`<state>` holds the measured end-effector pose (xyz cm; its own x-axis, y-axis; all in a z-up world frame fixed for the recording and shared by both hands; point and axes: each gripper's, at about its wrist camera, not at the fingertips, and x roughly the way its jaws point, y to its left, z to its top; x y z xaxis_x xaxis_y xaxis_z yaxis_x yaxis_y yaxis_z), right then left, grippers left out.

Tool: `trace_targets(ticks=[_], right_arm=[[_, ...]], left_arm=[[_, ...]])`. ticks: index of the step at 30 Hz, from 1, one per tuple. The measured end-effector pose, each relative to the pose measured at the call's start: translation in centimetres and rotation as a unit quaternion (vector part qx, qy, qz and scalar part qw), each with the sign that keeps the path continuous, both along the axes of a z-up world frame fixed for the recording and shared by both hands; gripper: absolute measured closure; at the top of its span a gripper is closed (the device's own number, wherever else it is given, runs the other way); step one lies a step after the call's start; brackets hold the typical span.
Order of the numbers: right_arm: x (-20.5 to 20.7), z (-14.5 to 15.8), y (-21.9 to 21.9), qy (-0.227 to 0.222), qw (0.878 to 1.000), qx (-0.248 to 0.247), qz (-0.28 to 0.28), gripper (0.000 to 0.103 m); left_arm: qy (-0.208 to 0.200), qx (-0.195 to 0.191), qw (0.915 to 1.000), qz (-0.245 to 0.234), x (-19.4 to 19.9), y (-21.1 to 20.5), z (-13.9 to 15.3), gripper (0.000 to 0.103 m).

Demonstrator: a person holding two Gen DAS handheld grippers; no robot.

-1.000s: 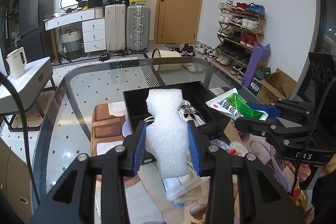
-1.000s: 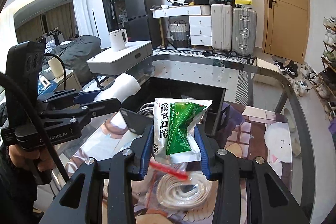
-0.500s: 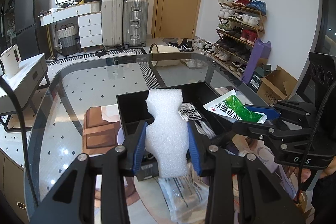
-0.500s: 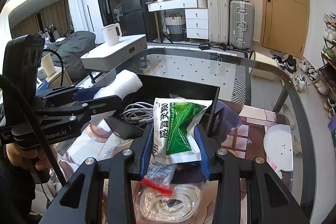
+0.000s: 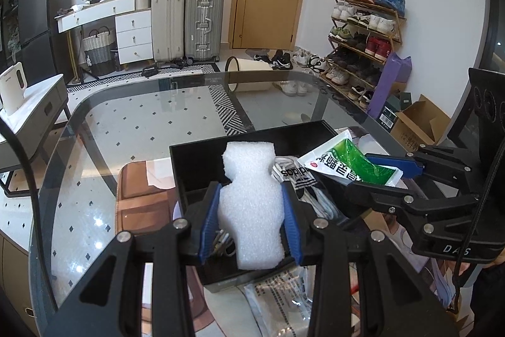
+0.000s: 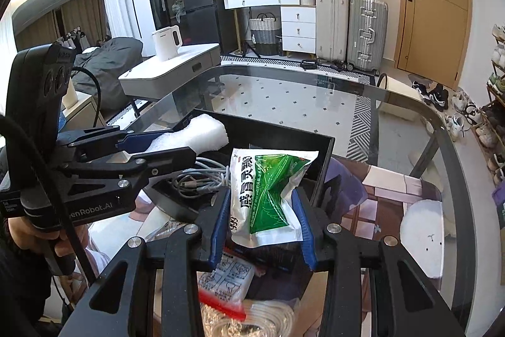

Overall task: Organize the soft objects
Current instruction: 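Lower foam block into box, open left tool while right tool lowers the packet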

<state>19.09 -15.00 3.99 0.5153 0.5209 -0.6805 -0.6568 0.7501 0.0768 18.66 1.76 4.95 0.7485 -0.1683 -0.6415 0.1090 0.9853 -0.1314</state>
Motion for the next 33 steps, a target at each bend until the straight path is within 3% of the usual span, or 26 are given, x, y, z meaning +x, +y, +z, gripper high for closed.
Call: trace_targets(ticks=[29,31,33], right_arm=[[2.3,-2.5,2.8,-0.006,0.999,-0.042,0.011,0.064],[2.2,-2.5,2.9,-0.010,0.999,-0.042,0.014,0.061],[2.0,-2.3,2.9,-0.015,0.999,-0.038,0.020,0.049]], left_arm=[[-0.002,0.041,0.9991,0.007,1.2,-0.8,-1.3,0.065],[0.000,0.045,0.9990,0.004,1.4,-0.9,-1.3,0.062],[0.002,0.034,0.9994,-0.002,1.4,-0.8,-1.2,0.056]])
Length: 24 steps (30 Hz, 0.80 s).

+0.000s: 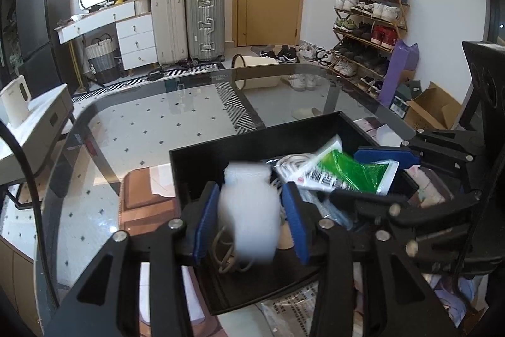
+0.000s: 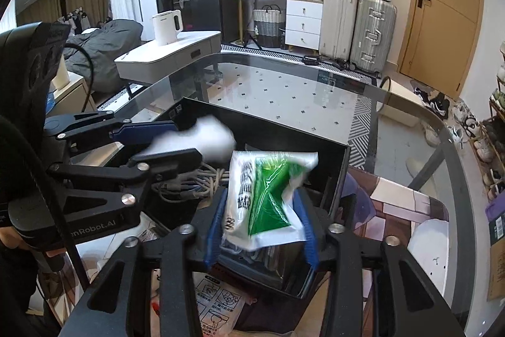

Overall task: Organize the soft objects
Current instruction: 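Lower foam block into box, open left tool while right tool lowers the packet, then move both tools back toward the white printed bag and the bagged white rope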

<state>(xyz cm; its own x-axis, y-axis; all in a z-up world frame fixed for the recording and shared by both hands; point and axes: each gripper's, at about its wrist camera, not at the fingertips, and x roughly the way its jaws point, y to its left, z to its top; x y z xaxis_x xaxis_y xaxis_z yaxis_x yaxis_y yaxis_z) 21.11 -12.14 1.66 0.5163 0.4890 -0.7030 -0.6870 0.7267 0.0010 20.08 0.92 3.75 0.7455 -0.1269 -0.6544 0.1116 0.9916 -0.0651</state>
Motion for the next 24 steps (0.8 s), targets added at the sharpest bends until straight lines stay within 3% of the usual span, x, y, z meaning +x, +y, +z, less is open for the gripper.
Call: trace_targets(ticks=[4,11,15,22,24], right_arm=[[-1.1,0.8,-0.9,-0.032,0.999,0.008,-0.009,0.047],[-2.1,1.3,-3.0,-0.019,0.999,0.027,-0.013,0.030],[-2.8,1.6,-3.6,-0.020,0.999,0.031,-0.013,0.020],[-4.2,2.1,-5.0,-0.018,0.998,0.056,-0.038,0.001],[-4.7,2.2,-5.6,-0.012,0.997,0.065,-0.040,0.001]], left_arm=[[-0.011,0.012,0.9999,0.003,-0.6,-0.5,0.5,0.034],[-0.026,0.022,0.9991,0.025,-2.6,-0.5,1.6,0.007],[-0.033,0.006,0.9991,0.025,-4.0,0.1,2.1,0.004],[-0.042,0.020,0.9982,0.037,-6.5,0.9,2.3,0.000],[-0.047,0.017,0.9979,0.041,-7.3,1.1,2.2,0.000]])
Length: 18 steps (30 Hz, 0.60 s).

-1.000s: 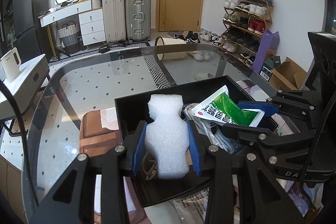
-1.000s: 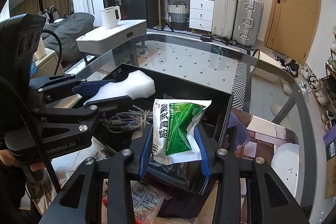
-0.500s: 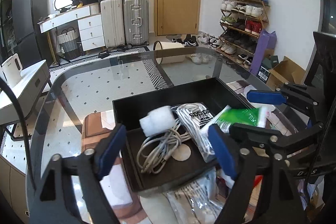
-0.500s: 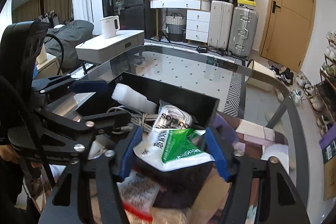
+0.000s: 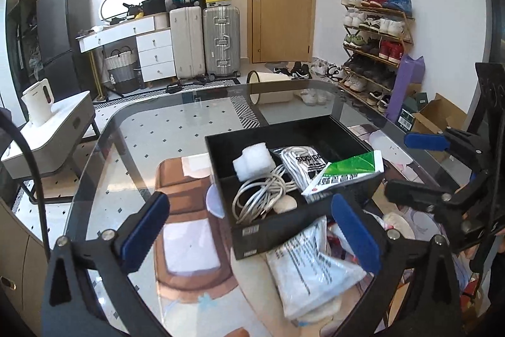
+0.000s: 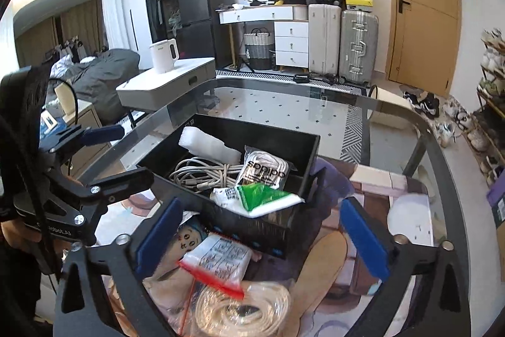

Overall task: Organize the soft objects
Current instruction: 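Move both tools back toward the white printed bag and the bagged white rope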

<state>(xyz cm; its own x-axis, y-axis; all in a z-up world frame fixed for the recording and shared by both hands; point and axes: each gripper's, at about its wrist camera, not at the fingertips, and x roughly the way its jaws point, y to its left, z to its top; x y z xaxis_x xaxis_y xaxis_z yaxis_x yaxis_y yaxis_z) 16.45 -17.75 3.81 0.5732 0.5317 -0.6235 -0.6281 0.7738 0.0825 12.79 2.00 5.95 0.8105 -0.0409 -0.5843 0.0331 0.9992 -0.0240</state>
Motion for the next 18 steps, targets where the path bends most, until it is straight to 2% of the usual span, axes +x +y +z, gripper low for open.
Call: trace_targets(ticks=[8,18], right_arm=[[-2.4,-0.4,-2.1,0.011,1.000,0.014,-0.012,0.001],[-3.7,-1.9,-2.4,0.033,0.999,0.008,-0.001,0.001]], left_arm=[[-0.010,-0.014,0.9998,0.009,-2.4,0.2,-0.2,0.000],[0.008,-0.016,0.9998,0.002,-3.4,-0.3,-1.0,0.000]])
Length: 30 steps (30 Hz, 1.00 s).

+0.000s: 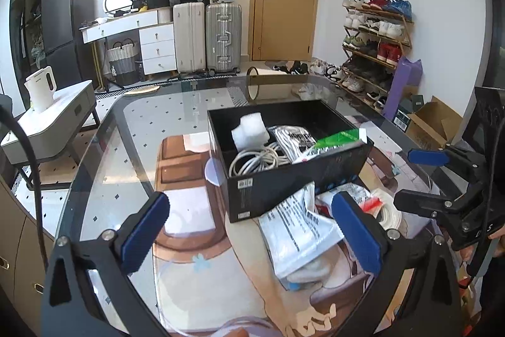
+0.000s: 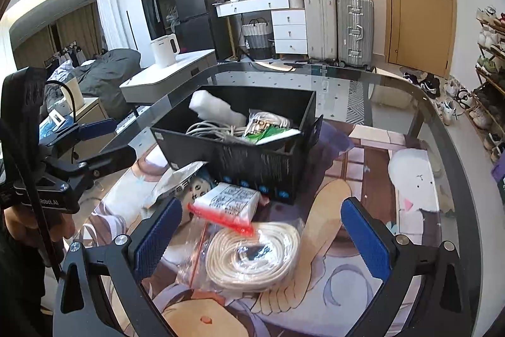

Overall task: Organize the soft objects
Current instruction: 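Move both tools back toward the white printed bag and the bagged white rope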

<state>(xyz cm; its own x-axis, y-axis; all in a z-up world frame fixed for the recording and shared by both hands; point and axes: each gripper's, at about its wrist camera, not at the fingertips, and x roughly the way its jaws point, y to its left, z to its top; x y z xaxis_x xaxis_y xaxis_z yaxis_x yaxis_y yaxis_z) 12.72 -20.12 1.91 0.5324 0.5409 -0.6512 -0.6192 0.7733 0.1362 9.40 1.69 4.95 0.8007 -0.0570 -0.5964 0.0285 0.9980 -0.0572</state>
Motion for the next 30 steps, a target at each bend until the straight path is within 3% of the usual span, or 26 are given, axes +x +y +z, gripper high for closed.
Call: trace_targets(ticks=[10,18,30], right_arm=[[-0.5,-1.3,0.2,0.012,1.000,-0.007,0.011,0.001],[-0.7,-2.6,1.2,0.026,0.999,-0.039,0.016,0.001],[-0.8,-4.4,2.0,0.063,0.996,-0.064,0.024,0.001]], left_arm=[[0.009,-0.022,0.9997,-0.001,-0.7,0.3,-0.7,0.000],[0.019,-0.043,0.9989,-0.004,-0.8,0.3,-1.4,0.000],[0.021,-0.043,0.9988,-0.007,-1.0,-0.2,-1.5,0.000]])
